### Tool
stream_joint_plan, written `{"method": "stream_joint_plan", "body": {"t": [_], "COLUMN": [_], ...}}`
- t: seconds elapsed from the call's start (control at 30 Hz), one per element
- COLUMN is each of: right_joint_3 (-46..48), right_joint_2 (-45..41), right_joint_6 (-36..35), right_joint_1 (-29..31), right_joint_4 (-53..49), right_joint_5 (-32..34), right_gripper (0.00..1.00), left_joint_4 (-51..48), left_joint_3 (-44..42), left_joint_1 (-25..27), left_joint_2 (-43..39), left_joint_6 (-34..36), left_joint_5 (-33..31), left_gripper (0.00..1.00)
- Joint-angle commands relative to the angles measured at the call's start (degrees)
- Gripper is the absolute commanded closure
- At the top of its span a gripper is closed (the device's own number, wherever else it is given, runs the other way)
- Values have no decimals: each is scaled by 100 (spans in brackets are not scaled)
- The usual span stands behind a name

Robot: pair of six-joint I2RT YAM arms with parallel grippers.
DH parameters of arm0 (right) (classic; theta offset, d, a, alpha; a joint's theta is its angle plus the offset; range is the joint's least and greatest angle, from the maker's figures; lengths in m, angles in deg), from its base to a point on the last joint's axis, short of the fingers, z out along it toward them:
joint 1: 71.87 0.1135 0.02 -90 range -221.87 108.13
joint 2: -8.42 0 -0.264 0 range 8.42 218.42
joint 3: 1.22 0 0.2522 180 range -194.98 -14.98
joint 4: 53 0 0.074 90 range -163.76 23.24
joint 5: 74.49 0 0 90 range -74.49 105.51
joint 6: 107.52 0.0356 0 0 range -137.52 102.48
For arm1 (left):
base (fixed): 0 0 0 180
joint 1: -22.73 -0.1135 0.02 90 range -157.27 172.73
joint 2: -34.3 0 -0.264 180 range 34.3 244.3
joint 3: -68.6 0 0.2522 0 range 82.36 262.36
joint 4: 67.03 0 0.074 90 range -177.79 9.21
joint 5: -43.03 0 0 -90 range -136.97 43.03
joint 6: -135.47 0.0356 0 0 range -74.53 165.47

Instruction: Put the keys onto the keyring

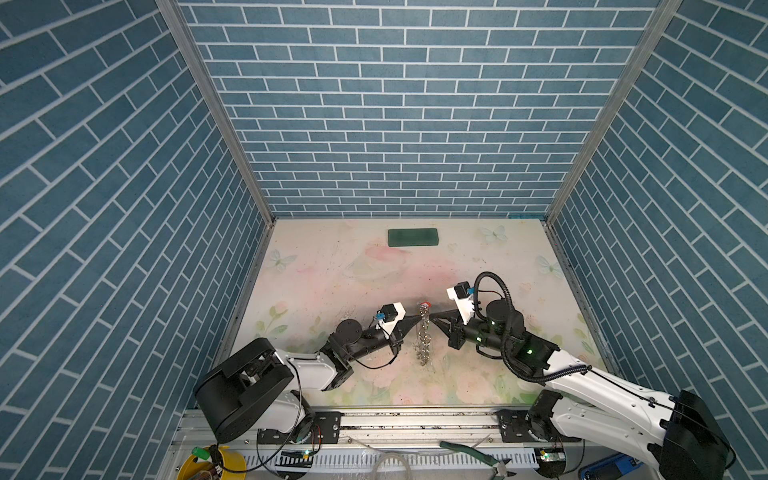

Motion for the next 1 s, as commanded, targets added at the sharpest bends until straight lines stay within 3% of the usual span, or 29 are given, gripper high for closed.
{"method": "stream_joint_plan", "body": {"t": [0.0,0.5,0.73,0.97], "right_joint_3": [-31,125,581,612], "right_joint_2": [34,-52,-385,-520], "right_joint_6": [-428,-979,-2434,-3324], "right_joint_1": [-123,-105,203,287], "right_joint_4": [-220,105,498,323], "right_joint_5": [193,-176,-510,-340], "right_gripper": [100,100,100,100], "left_joint_4": [80,-233,-355,-704], "left_joint_3": [33,130,207,320], "left_joint_1": [-175,-200,-293,-358], "left_joint_2": [-155,-130,-238,-382], "left_joint_6": [-60,-59,-316,-341], "left_joint_5": [-103,363,778,1363], "left_gripper": [100,100,100,100]}}
